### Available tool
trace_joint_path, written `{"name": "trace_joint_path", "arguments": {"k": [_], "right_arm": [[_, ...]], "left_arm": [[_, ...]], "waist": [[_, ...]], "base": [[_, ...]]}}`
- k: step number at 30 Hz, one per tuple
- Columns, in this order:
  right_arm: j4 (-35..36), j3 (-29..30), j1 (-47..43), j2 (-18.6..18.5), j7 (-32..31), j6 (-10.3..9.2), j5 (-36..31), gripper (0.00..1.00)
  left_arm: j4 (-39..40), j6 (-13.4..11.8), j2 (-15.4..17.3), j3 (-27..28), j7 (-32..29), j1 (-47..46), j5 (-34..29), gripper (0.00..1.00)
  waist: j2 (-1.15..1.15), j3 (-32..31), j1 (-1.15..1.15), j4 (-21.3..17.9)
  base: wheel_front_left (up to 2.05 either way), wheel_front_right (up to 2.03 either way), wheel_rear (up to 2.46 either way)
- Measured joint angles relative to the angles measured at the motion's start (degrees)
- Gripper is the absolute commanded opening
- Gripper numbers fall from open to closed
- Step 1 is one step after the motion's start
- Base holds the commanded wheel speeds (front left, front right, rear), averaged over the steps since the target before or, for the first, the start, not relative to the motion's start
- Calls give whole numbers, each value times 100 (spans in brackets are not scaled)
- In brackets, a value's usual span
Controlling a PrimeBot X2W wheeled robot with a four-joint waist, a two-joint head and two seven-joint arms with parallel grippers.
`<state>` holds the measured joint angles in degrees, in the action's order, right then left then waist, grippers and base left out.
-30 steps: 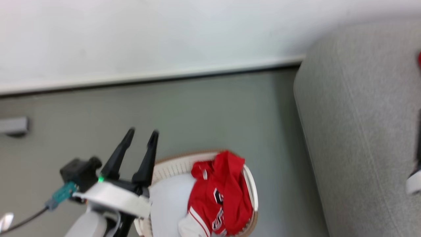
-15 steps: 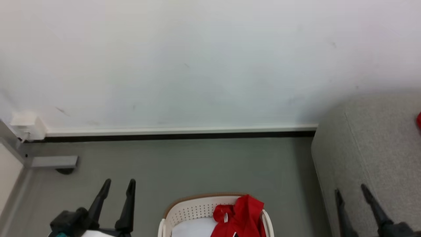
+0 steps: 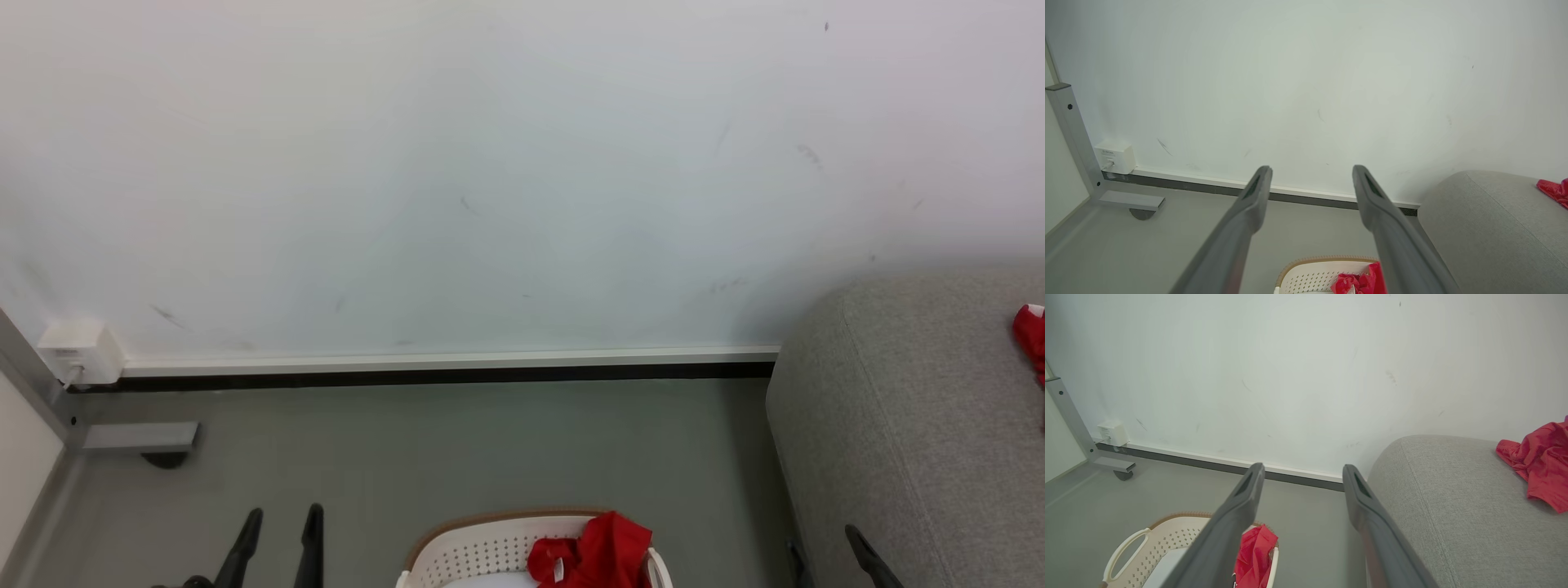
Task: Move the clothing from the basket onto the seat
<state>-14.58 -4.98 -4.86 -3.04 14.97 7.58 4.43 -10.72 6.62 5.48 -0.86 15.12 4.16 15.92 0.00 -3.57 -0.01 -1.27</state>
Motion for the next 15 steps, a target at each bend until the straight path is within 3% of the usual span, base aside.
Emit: {"name": "trace_joint_path", "arguments": {"k": [15], "right_arm": [[7, -105, 123, 22, 0, 0, 4, 100]], "left_arm": [[-110, 76, -113, 164, 0, 7, -102, 100]], "waist": [[0, 0, 1, -205]], "base": [[0, 0, 0]]}}
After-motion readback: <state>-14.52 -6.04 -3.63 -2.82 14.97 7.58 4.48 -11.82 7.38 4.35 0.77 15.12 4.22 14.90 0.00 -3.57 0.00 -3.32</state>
